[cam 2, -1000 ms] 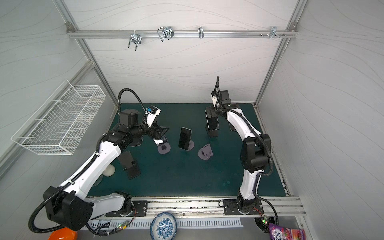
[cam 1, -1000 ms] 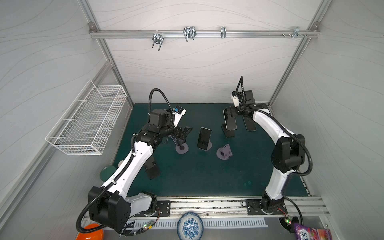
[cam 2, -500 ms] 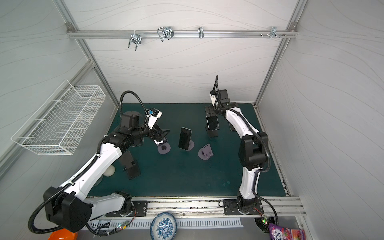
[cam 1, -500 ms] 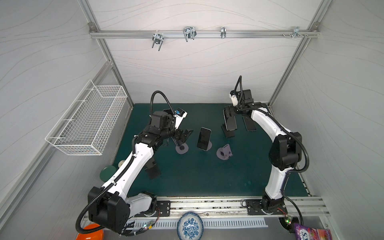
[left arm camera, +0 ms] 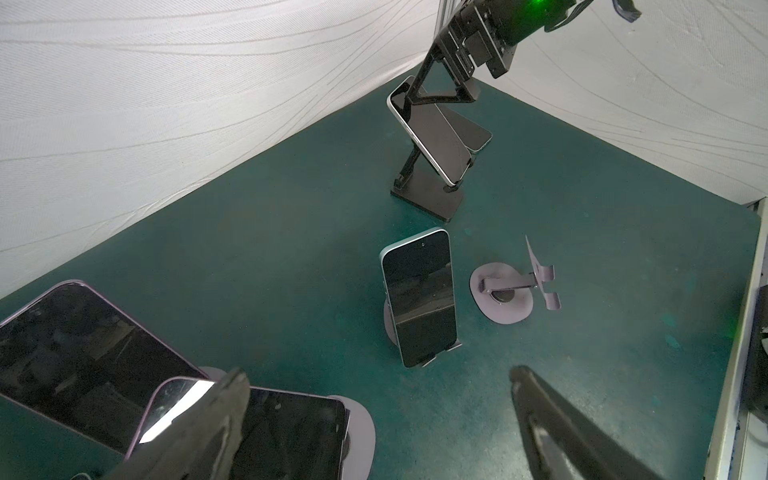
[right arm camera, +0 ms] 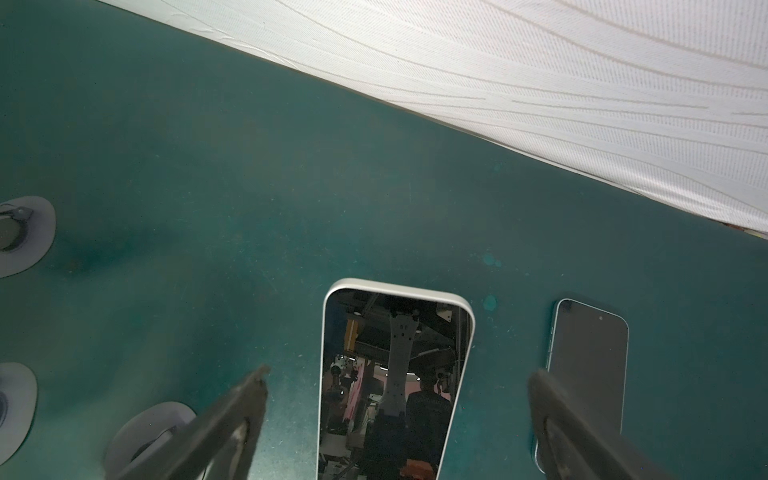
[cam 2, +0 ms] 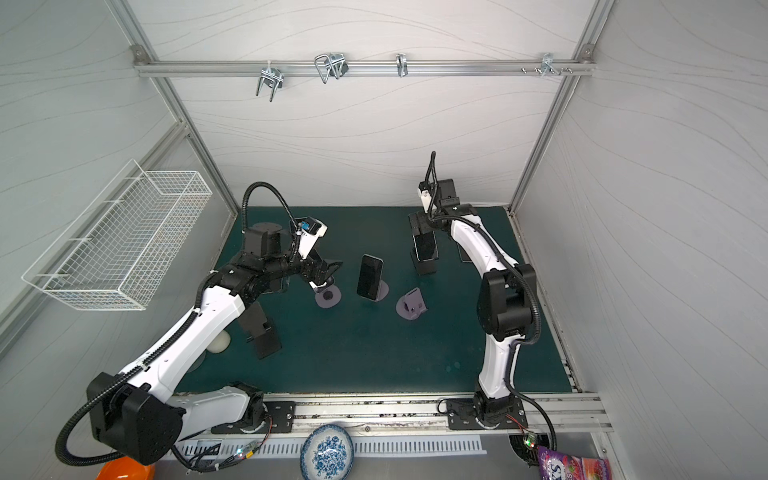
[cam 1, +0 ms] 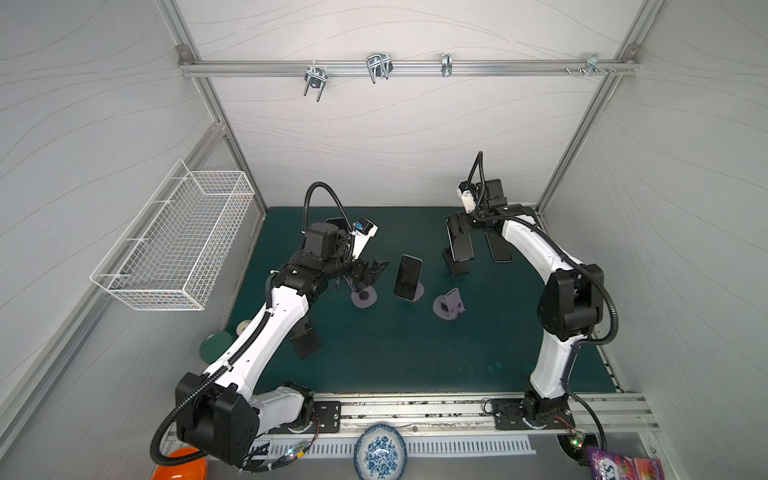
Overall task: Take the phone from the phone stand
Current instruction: 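Close the right gripper on the white-framed phone and lift it off the stand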
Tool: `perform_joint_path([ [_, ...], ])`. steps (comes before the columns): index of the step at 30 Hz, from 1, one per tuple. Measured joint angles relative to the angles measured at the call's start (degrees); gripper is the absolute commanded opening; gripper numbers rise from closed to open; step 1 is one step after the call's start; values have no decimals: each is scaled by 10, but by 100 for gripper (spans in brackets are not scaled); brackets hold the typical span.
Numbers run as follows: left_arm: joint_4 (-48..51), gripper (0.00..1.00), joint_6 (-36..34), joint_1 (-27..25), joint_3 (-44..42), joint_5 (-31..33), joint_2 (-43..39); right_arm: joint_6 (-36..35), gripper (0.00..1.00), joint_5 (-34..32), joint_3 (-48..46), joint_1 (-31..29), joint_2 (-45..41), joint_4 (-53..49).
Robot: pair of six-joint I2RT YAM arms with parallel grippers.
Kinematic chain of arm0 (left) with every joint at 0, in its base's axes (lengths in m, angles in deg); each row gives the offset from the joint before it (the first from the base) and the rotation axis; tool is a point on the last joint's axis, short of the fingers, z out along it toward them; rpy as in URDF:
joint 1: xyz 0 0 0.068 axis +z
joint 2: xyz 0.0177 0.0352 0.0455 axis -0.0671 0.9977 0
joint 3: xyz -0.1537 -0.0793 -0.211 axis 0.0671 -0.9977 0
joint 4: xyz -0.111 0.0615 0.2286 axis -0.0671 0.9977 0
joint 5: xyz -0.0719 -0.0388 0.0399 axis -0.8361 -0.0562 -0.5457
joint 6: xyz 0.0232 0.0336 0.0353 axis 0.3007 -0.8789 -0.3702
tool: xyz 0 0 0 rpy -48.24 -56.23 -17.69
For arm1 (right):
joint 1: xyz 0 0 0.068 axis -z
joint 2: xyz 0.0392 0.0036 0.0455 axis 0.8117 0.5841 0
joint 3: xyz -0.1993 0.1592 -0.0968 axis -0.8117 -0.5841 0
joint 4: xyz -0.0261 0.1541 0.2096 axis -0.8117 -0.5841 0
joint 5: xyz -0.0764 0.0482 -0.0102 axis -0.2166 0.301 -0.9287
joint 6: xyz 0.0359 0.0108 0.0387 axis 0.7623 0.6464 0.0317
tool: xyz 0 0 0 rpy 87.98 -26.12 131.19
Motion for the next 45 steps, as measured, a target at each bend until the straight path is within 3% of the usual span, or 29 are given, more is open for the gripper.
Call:
perform_joint_path([
  [31, -4, 99, -20, -17, -10, 12, -16, -19, 99, 22, 0, -5, 1, -13],
  [45, 3, 99, -28, -17, -10, 12, -16, -19, 98, 22, 27, -5, 43, -29],
])
